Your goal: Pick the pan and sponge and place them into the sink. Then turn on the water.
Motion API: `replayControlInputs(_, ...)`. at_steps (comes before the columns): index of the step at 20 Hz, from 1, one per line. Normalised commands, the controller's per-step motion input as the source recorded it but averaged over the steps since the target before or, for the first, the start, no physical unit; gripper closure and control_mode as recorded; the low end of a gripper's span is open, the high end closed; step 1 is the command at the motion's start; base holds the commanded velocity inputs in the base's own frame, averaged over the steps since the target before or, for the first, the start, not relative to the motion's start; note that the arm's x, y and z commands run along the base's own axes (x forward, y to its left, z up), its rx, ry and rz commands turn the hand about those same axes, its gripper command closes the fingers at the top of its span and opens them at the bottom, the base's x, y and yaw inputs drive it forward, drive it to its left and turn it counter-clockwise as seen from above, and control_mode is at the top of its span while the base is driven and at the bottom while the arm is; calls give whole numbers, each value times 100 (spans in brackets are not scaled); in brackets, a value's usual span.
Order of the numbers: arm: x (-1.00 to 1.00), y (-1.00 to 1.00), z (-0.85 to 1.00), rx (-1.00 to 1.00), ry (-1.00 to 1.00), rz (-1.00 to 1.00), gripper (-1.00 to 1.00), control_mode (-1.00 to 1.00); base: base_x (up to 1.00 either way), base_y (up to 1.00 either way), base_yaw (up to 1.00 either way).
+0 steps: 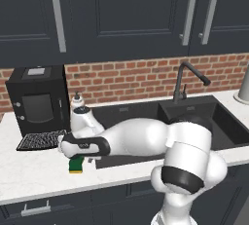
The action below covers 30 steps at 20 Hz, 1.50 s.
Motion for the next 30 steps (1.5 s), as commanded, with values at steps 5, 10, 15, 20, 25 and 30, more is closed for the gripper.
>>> replayControlInputs(5,15,14,-21,0,0,0,-100,-100,0,0,0)
replayControlInputs(10,3,16,-28,0,0,0,-100,-100,0,0,0)
replayControlInputs(15,0,15,-20,0,0,0,-100,-100,0,0,0)
replayControlInputs(20,0,5,-12,0,0,0,-100,-100,0,0,0)
replayControlInputs(25,0,0,-4,0,0,0,-100,-100,0,0,0)
replayControlInputs(30,0,0,0,0,0,0,-100,-100,0,0,0)
